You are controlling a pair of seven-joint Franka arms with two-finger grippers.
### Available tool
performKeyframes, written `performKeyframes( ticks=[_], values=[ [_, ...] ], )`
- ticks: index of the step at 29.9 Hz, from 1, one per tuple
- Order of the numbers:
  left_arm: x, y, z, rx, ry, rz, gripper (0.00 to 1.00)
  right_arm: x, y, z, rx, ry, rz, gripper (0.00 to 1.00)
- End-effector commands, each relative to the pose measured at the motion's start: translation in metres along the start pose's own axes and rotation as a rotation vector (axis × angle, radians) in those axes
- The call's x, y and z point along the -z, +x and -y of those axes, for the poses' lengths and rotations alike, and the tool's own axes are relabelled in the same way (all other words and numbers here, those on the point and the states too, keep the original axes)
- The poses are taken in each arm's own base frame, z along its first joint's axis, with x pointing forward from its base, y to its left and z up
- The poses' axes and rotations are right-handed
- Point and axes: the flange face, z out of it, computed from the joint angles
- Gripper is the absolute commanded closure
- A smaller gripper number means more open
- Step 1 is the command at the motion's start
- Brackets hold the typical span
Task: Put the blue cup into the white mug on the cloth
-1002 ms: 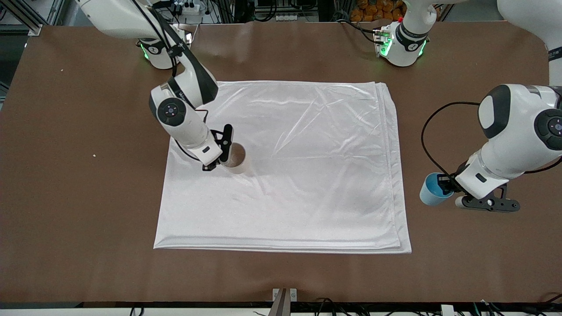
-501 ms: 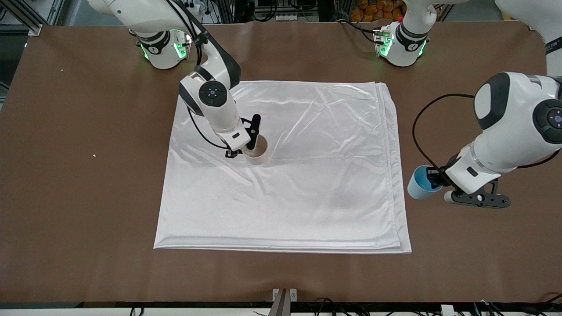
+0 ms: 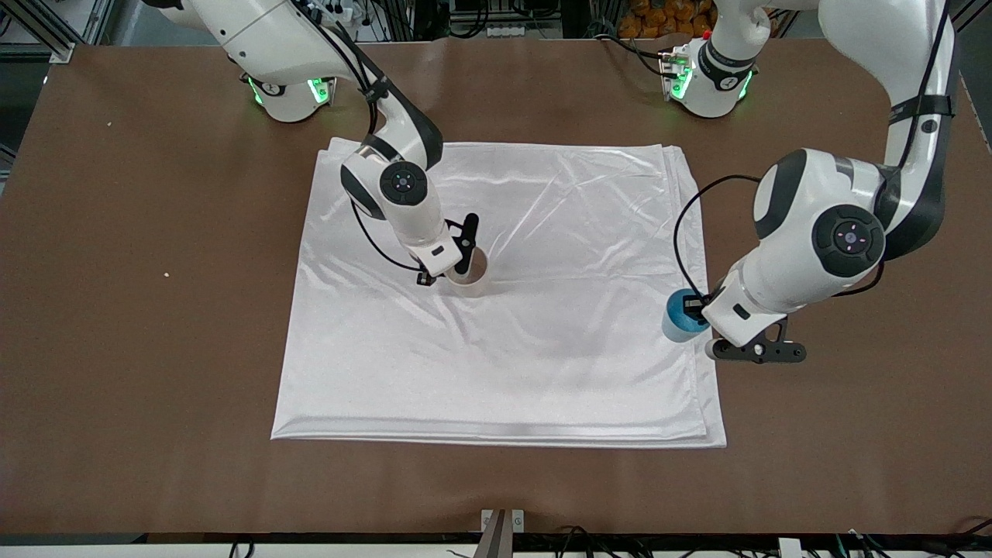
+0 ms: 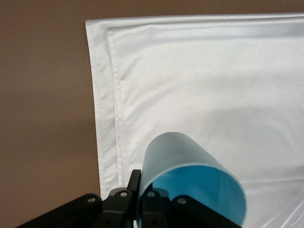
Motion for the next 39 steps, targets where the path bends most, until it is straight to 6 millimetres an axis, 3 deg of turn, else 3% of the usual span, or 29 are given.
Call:
performKeyframes(
  ticks=[1,6,8,14,17,22,27,33,39],
  values=[
    [0.004,0.002,-0.022,0.027,0.012,-0.020,1.00,-0.006,0.014,-0.002,-0.012,-0.018,0.003,0.97],
    [0.013,-0.003,-0.046,0.065,0.004,-0.033,1.00,-0.006,0.017,-0.001,-0.006,-0.023,0.003,0.78],
    [0.016,-0.008,-0.056,0.083,0.009,-0.035,1.00,-0.005,0.017,-0.001,0.001,-0.029,0.005,0.63],
    [0.023,-0.011,-0.062,0.095,-0.005,-0.039,1.00,-0.001,0.014,-0.004,-0.002,-0.035,0.008,0.39],
    [0.025,-0.013,-0.067,0.109,-0.007,-0.041,1.00,0.004,0.011,-0.009,-0.010,-0.039,0.008,0.21],
    [0.033,-0.019,-0.078,0.120,-0.020,-0.048,1.00,0.024,0.007,-0.017,-0.025,-0.060,-0.006,0.01],
    [0.033,-0.027,-0.100,0.158,-0.064,-0.026,1.00,0.053,-0.003,-0.022,-0.044,-0.066,0.021,0.00],
    [0.027,-0.047,-0.152,0.197,-0.083,-0.020,1.00,0.089,-0.025,-0.033,-0.073,-0.065,0.063,0.00],
    [0.023,-0.062,-0.194,0.182,-0.109,-0.045,1.00,0.144,-0.052,-0.038,-0.138,-0.051,0.101,0.00]
  ],
)
